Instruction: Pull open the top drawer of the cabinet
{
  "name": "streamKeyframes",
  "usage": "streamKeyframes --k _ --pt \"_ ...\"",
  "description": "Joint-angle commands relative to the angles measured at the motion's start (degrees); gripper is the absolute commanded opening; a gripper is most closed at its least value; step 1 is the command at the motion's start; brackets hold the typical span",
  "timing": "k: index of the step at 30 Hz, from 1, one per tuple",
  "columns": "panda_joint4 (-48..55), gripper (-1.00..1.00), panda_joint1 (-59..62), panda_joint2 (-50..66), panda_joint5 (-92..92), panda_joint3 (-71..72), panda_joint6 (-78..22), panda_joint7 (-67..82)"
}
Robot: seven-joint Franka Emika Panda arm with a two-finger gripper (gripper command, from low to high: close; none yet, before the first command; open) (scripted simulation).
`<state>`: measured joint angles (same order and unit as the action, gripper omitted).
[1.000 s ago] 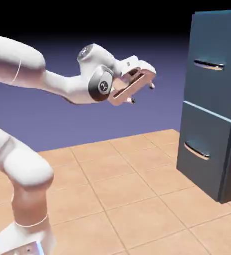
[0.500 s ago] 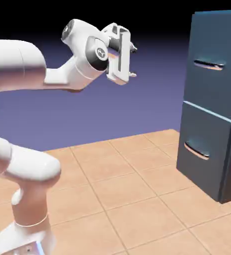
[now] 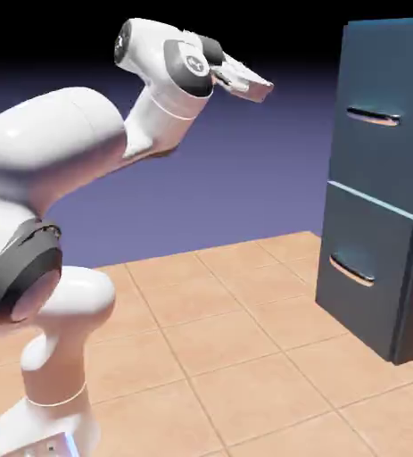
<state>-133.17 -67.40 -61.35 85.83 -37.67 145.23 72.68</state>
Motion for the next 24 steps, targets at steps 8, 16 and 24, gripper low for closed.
streamKeyframes --k 8,16,24 --pt "4.82 0.0 -11.55 -4.97 14.86 -6.52 -4.98 19.94" --pt "9.64 0.0 -23.1 -9.94 29.72 -13.05 -9.96 39.87" --pt "14.46 0.0 -34.65 -14.9 44.58 -19.57 -14.95 59.81"
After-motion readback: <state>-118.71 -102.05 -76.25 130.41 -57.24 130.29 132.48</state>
